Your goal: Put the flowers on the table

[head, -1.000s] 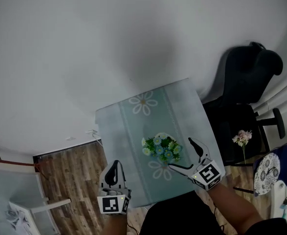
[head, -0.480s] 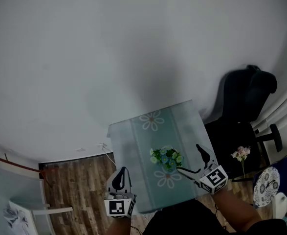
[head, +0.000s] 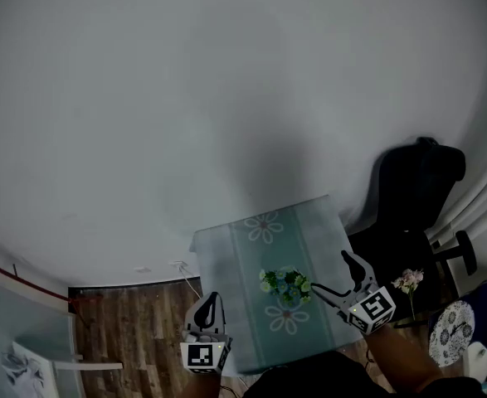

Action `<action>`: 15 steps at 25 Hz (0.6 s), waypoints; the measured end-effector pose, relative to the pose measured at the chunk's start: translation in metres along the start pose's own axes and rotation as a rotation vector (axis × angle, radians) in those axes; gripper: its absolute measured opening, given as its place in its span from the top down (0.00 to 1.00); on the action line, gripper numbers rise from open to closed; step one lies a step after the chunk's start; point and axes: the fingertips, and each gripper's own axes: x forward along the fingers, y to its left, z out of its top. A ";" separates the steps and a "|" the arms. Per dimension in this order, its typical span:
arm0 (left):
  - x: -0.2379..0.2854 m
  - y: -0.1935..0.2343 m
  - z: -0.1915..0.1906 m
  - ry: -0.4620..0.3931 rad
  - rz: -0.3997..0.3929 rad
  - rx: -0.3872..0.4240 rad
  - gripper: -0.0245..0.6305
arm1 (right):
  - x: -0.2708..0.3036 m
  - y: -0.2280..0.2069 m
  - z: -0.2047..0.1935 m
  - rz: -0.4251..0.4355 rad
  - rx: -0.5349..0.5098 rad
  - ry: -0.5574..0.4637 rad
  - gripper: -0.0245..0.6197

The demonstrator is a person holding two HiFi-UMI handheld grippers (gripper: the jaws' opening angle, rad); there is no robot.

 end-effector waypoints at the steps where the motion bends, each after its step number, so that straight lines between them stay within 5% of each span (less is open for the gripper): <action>1: 0.000 0.000 0.003 0.000 -0.002 0.000 0.96 | -0.003 -0.003 0.003 -0.015 -0.001 -0.010 0.25; 2: 0.000 0.000 0.006 -0.001 -0.001 -0.005 0.96 | -0.006 -0.007 0.006 -0.037 -0.009 -0.019 0.36; 4: 0.000 0.002 0.011 -0.003 0.003 -0.003 0.96 | -0.010 -0.014 0.008 -0.081 -0.032 -0.027 0.75; 11: 0.002 0.002 0.011 0.016 -0.002 -0.034 0.96 | -0.014 -0.030 0.005 -0.133 0.007 -0.017 0.93; 15: 0.006 0.008 0.002 0.036 -0.003 -0.016 0.96 | -0.011 -0.039 0.005 -0.150 0.007 -0.010 0.94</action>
